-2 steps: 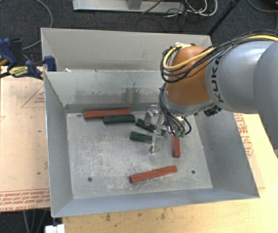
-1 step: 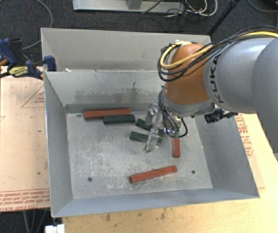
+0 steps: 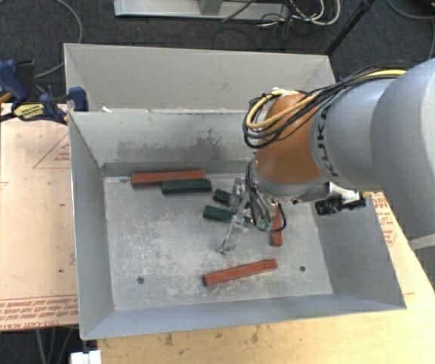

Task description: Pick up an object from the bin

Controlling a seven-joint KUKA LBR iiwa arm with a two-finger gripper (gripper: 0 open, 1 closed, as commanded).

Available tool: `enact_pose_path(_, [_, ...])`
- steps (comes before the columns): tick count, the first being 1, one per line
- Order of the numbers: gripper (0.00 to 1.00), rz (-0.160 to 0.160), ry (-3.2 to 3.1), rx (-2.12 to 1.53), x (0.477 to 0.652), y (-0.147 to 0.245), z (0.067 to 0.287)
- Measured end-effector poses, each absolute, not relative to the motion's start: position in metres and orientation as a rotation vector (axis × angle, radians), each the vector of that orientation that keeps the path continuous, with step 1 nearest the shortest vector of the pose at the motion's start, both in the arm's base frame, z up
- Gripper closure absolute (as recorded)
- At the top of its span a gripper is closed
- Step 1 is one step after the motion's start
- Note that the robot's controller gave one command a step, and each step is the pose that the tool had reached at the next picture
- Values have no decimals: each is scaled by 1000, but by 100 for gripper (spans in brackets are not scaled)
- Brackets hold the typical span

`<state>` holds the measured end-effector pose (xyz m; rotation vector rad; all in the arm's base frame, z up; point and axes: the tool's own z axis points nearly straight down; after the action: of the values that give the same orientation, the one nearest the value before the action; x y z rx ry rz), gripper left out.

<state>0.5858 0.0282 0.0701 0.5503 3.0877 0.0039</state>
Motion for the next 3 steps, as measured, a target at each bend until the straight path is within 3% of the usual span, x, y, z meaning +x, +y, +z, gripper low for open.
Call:
enact_pose_path(1, [0, 3, 3090, 548, 587, 29, 71])
enact_pose_path(2, [100, 5, 3087, 548, 588, 29, 73])
enact_pose_path(3, [100, 3, 3091, 548, 589, 29, 74])
